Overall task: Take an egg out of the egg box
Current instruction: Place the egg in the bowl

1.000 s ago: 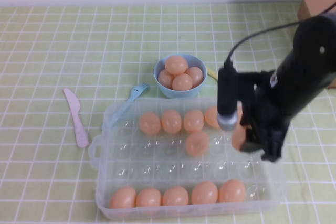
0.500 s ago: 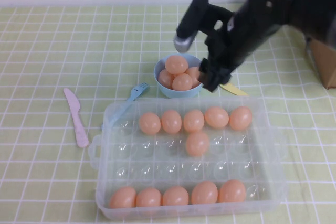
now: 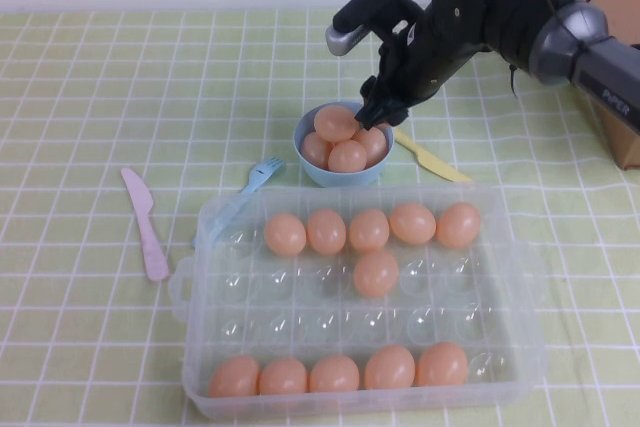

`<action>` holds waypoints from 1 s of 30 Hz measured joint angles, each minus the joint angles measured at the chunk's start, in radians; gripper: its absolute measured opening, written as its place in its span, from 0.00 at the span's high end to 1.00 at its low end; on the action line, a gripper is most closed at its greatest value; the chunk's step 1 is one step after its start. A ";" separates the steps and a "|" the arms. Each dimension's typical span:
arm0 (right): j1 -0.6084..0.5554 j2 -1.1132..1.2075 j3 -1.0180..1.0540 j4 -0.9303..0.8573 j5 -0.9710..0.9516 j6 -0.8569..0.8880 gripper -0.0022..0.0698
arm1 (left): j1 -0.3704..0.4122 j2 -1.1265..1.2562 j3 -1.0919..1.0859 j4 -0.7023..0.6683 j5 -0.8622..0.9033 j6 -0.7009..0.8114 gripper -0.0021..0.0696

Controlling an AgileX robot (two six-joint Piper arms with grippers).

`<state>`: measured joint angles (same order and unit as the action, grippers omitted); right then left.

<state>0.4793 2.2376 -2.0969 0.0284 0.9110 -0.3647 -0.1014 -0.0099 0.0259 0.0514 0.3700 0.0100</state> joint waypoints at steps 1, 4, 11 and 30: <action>-0.004 0.006 -0.002 0.005 -0.012 0.005 0.47 | 0.000 0.000 0.000 0.000 0.000 0.000 0.98; -0.006 0.022 -0.004 0.018 -0.050 0.011 0.47 | 0.000 0.000 0.000 0.000 0.000 0.000 0.98; -0.006 0.040 -0.004 0.115 -0.091 0.006 0.47 | 0.000 0.000 0.000 0.000 0.000 0.000 0.98; -0.006 0.056 -0.004 0.148 -0.082 -0.008 0.38 | 0.000 0.000 0.000 0.000 0.000 0.000 0.98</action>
<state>0.4729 2.2934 -2.1010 0.1763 0.8288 -0.3726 -0.1014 -0.0099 0.0259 0.0514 0.3700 0.0100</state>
